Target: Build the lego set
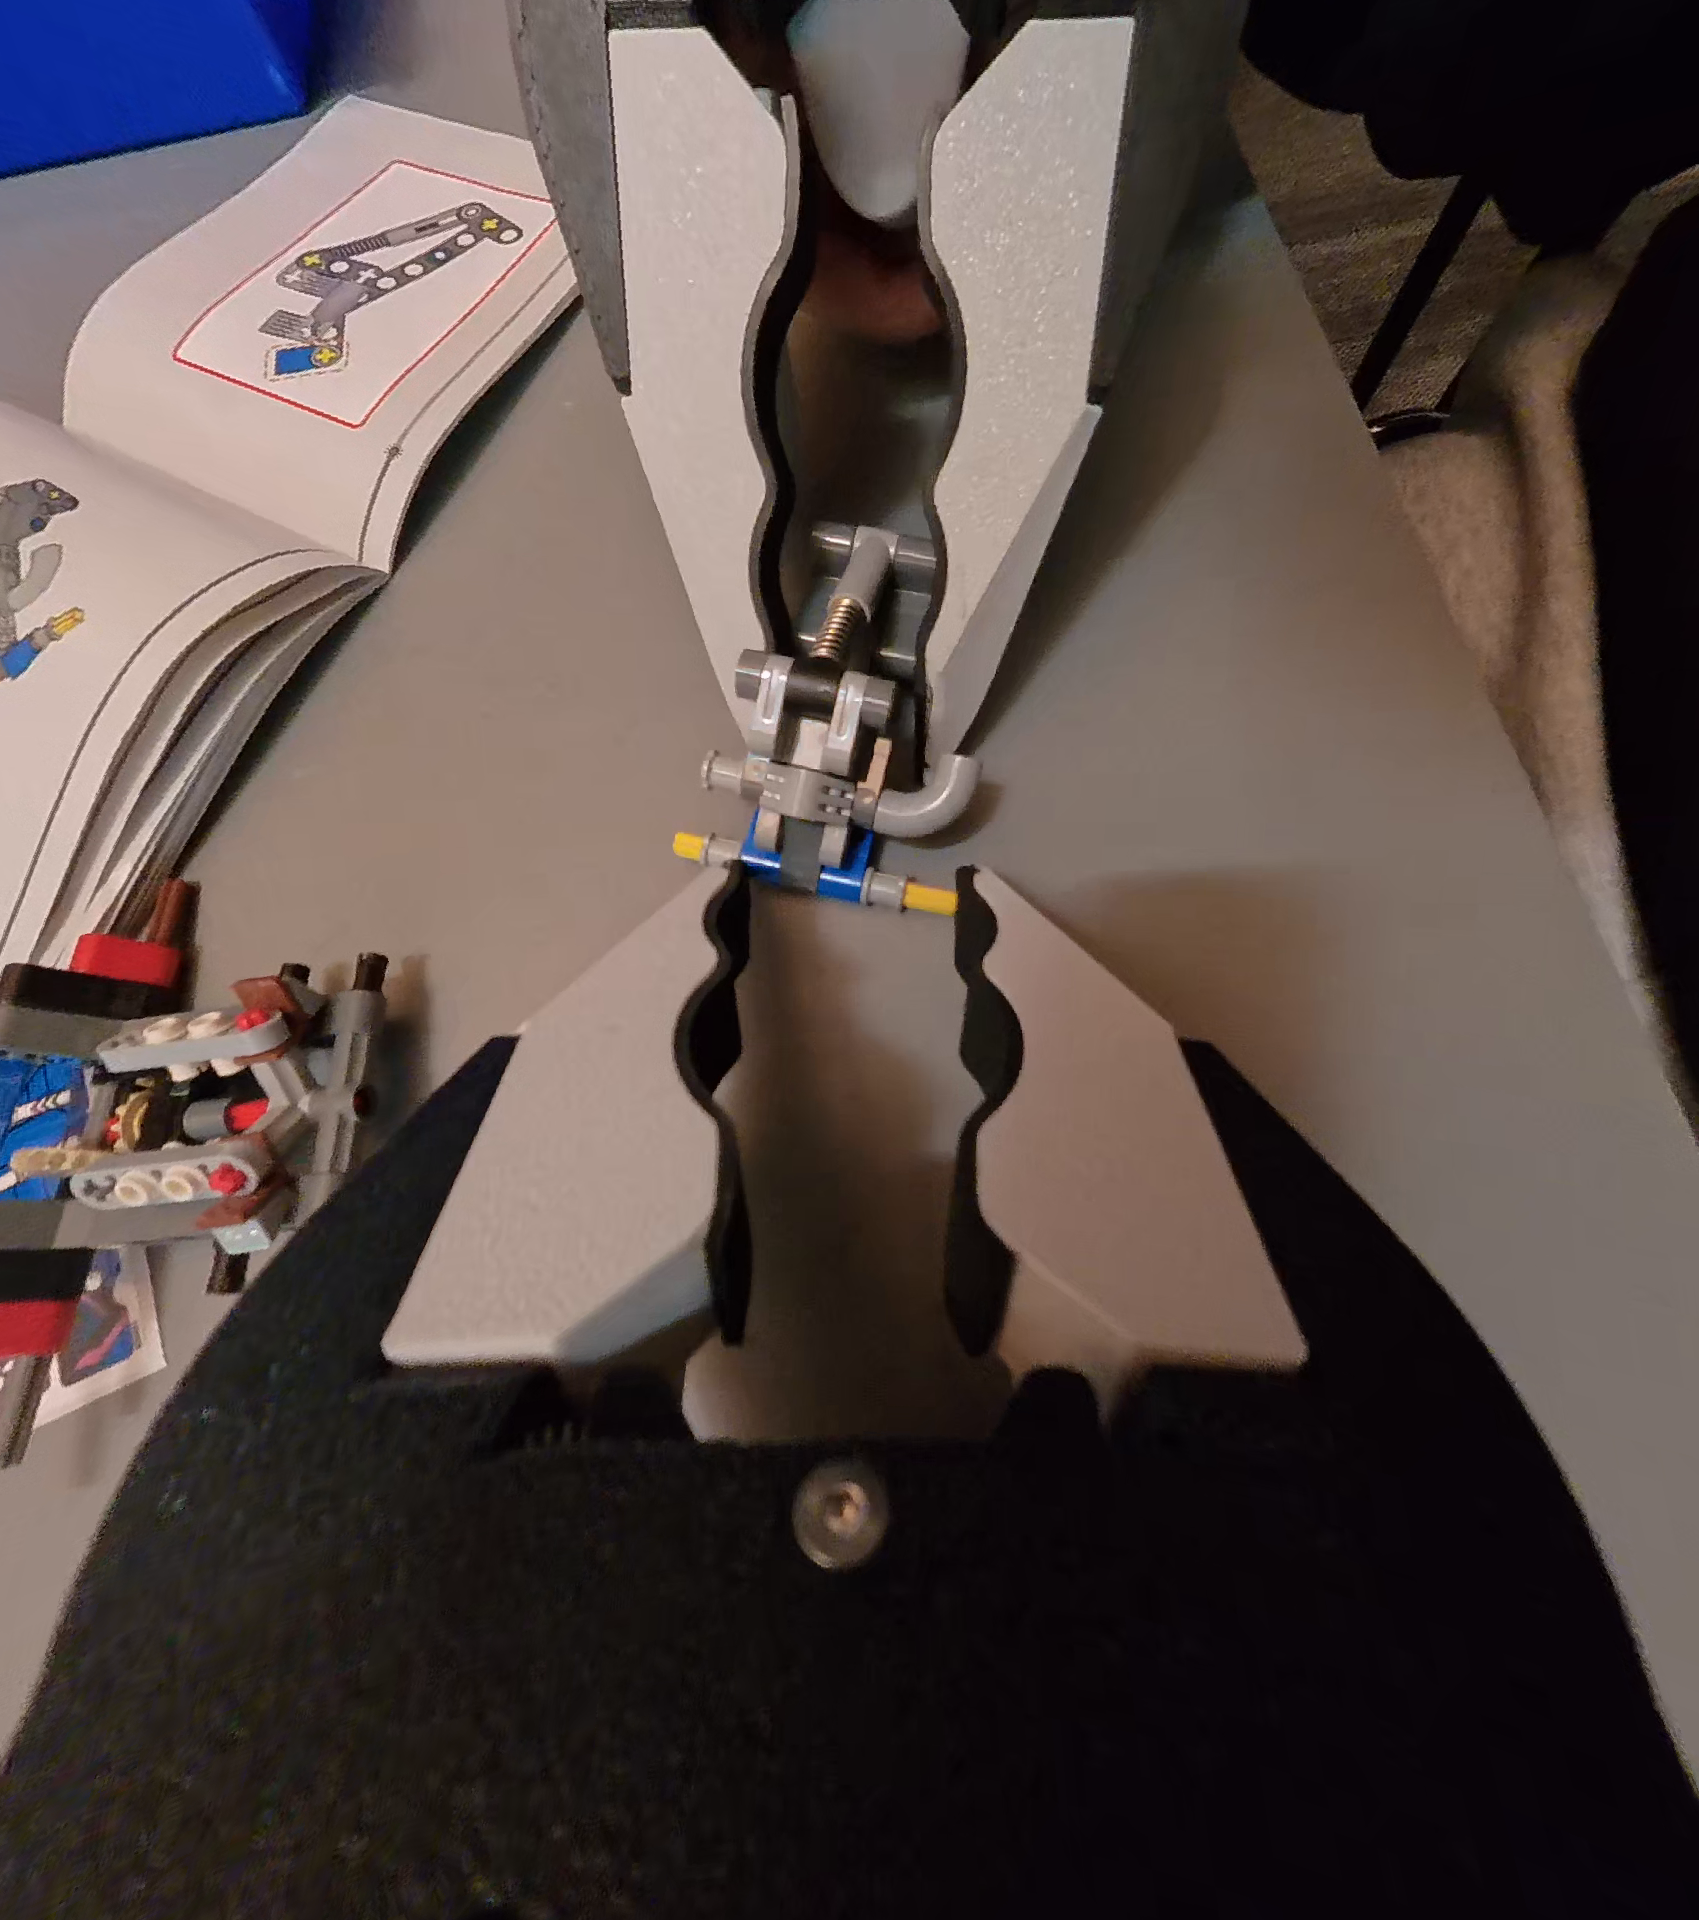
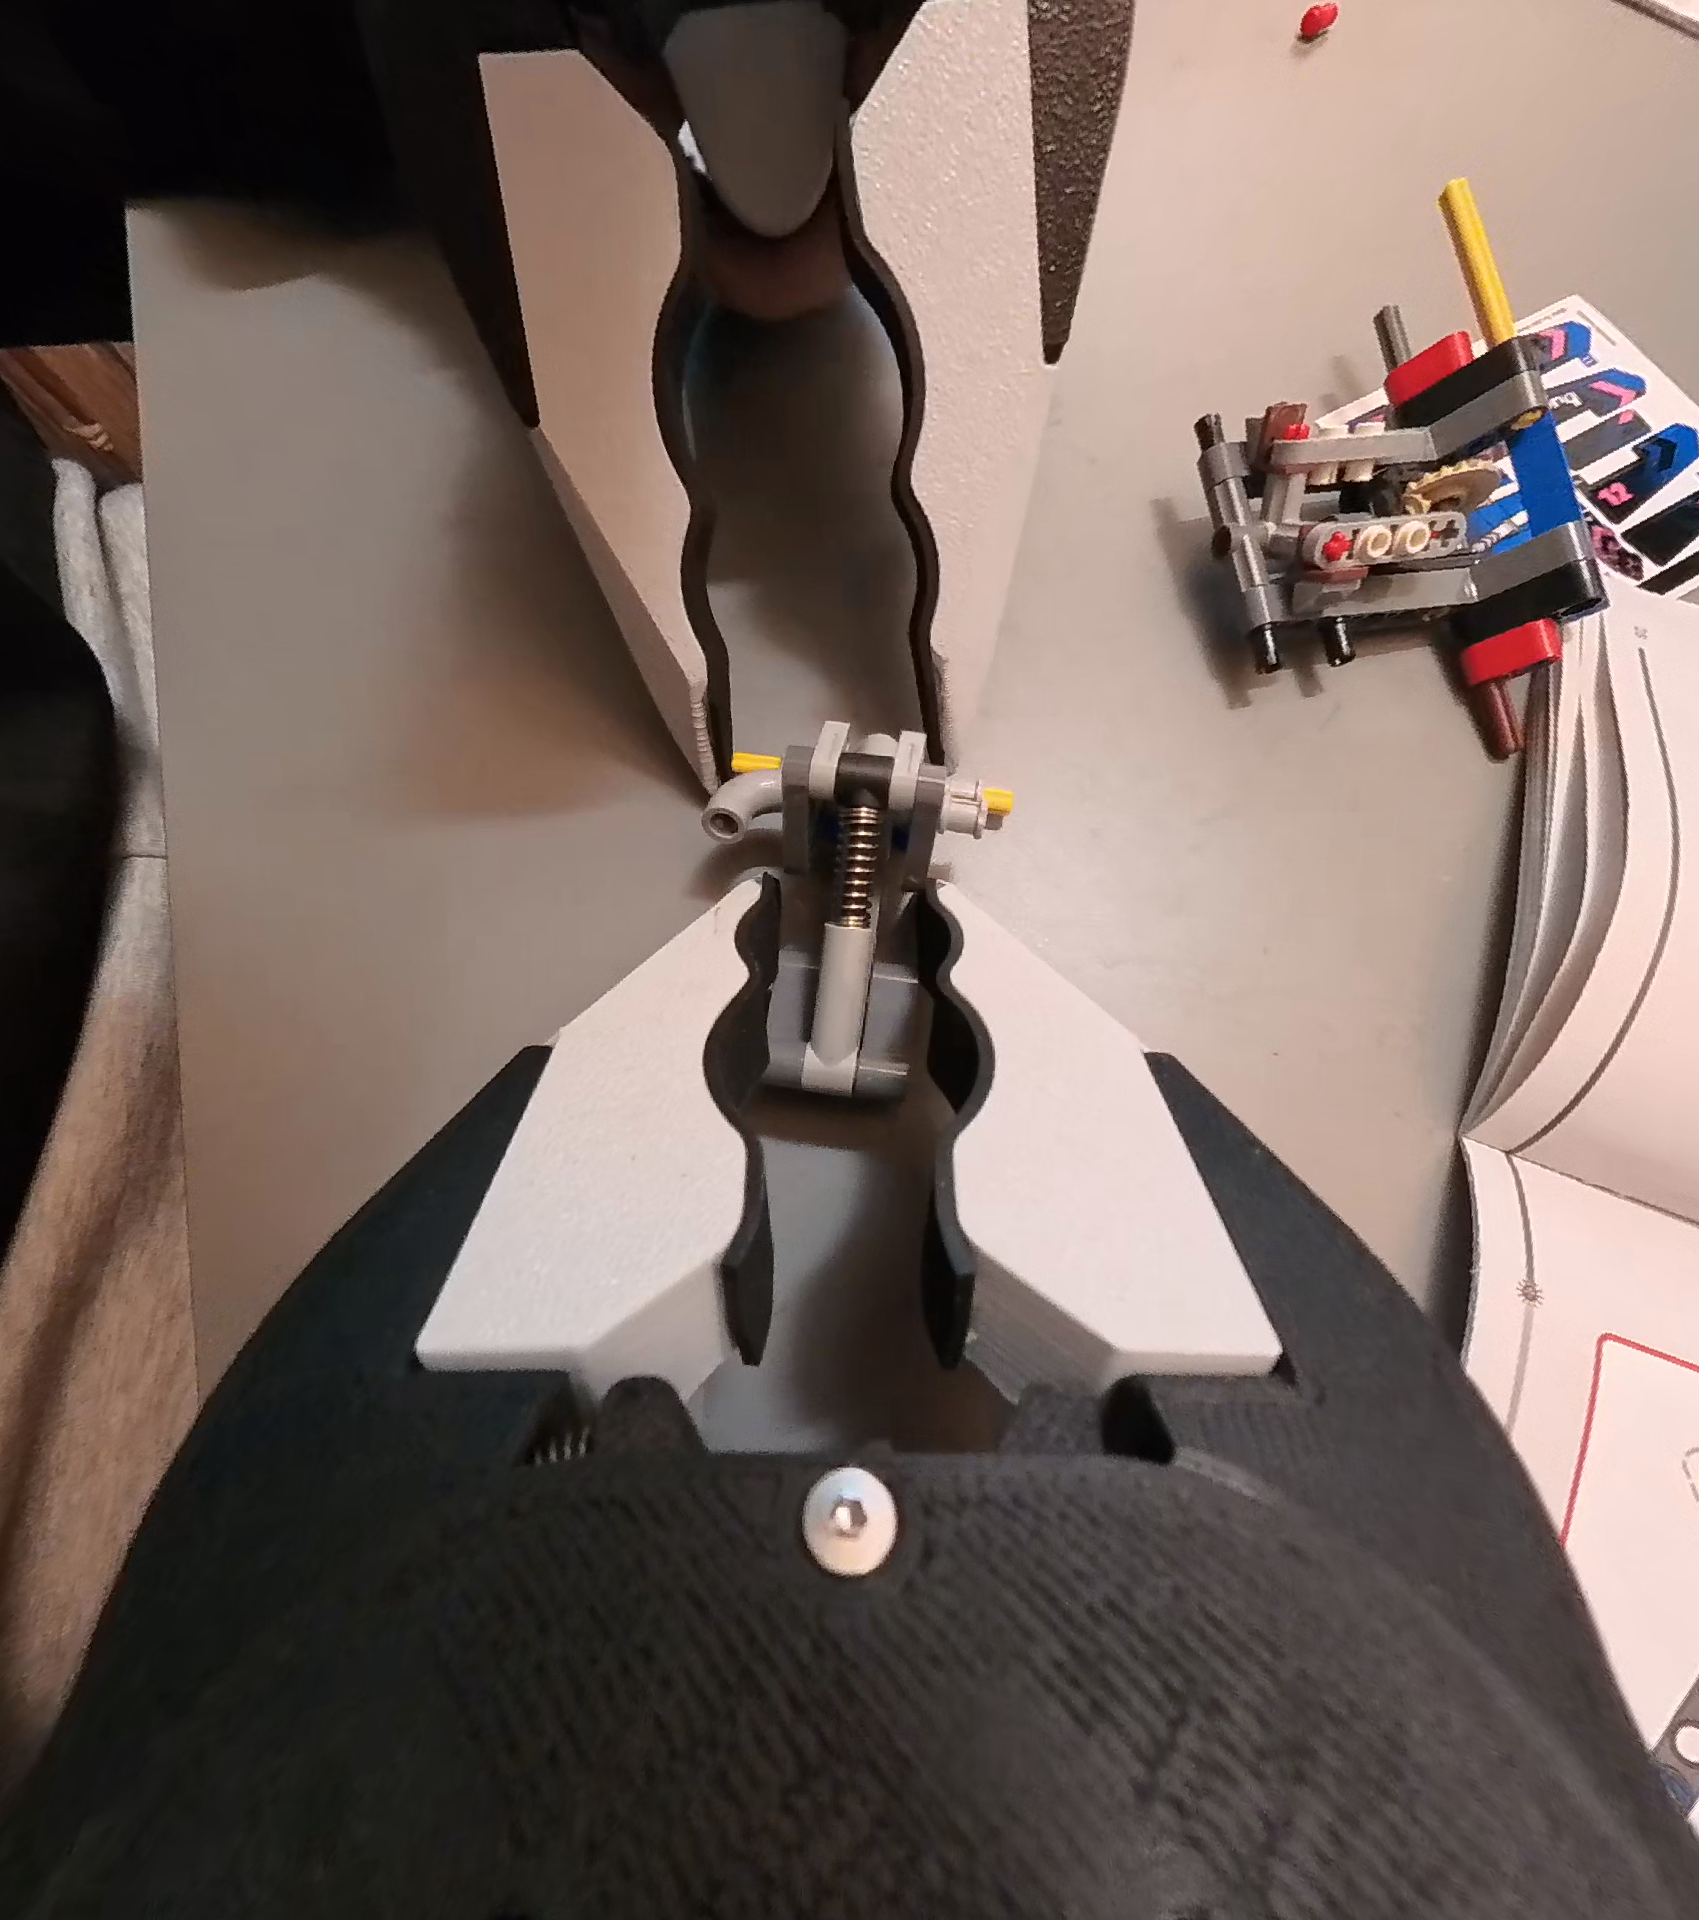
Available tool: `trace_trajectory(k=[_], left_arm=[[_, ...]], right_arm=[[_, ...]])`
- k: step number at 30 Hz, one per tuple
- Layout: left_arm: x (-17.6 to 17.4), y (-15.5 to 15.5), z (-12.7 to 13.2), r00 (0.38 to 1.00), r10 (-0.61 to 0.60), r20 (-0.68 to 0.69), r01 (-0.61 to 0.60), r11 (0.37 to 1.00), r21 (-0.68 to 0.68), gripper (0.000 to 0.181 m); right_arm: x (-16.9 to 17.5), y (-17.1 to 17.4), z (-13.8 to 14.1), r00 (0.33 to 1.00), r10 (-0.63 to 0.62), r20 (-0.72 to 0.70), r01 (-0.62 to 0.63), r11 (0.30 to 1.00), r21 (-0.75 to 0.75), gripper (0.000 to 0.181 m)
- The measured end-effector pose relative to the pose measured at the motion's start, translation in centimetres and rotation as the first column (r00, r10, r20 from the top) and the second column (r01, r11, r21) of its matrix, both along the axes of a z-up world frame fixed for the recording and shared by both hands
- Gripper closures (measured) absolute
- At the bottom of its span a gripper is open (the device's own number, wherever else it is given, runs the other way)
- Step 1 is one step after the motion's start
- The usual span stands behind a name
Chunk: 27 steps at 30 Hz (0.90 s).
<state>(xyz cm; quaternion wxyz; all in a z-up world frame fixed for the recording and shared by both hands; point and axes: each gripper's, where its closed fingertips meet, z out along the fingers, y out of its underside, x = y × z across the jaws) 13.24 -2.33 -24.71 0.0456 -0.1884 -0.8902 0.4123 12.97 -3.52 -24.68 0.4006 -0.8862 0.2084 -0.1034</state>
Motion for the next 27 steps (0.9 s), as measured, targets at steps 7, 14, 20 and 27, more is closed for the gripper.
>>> trace_trajectory(k=[7, 14, 20, 27], left_arm=[[-0.11, 0.35, 0.01, 0.998, -0.058, 0.019, 0.058, 0.998, -0.009, 0.146], [-0.02, 0.34, 0.05, 0.997, -0.072, 0.038, 0.073, 0.997, -0.020, 0.149], [0.03, 0.32, 0.07, 0.997, -0.076, 0.021, 0.077, 0.997, -0.016, 0.151], [0.61, -0.01, 0.20, 0.996, -0.053, 0.068, 0.056, 0.997, -0.045, 0.134]], right_arm=[[0.01, 0.06, -0.01, 1.000, 0.011, -0.006, -0.011, 1.000, 0.004, 0.157], [0.06, 0.20, 0.01, 0.999, 0.053, -0.005, -0.053, 0.999, 0.003, 0.157], [0.11, 0.22, 0.01, 0.998, 0.057, -0.008, -0.057, 0.998, 0.005, 0.156], [-0.05, 0.36, 0.00, 0.997, 0.071, -0.015, -0.071, 0.997, 0.009, 0.157]])
